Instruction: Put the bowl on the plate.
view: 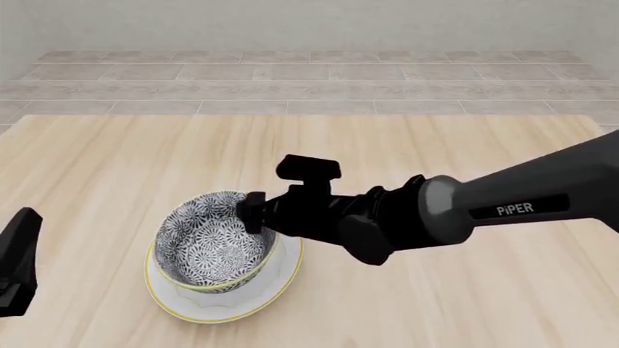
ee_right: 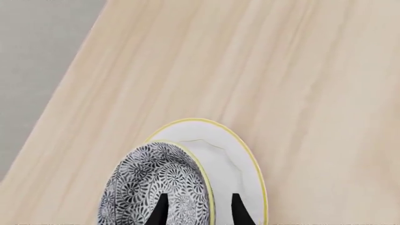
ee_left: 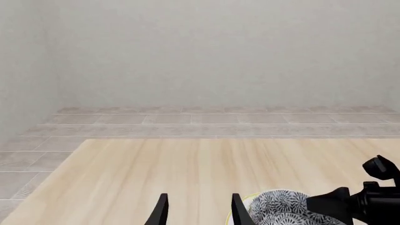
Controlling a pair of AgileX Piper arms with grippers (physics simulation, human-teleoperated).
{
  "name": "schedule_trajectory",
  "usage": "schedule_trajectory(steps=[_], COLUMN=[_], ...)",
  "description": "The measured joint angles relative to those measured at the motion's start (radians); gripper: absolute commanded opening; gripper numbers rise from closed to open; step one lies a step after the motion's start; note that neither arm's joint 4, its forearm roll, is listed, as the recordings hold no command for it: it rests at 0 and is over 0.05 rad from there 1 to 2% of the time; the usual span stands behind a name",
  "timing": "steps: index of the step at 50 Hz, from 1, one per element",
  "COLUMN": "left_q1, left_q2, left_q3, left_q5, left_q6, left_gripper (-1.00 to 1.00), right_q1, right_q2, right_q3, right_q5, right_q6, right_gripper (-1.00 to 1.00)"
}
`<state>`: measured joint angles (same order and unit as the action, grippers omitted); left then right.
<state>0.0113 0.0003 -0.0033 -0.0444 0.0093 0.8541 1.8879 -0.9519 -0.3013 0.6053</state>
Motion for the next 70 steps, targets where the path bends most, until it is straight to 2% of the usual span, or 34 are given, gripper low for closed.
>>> schedule_trajectory(steps=[46,70], left_q1=[-0.007,-0.012], left_q2=[0.000,0.000], left_q3=[0.000,-0.001], left_q5=[0.007,0.019], left_q6=[0.008,0.018], left_gripper=[1.00,1.00], right_q1=[0.000,-0.002], right_q2=[-0.222,-0.290], right_q3=[0.047,0.097], right_q5=[0.092,0.081], right_q6=[-0.062,-0.062], right_gripper=[1.00,1.00])
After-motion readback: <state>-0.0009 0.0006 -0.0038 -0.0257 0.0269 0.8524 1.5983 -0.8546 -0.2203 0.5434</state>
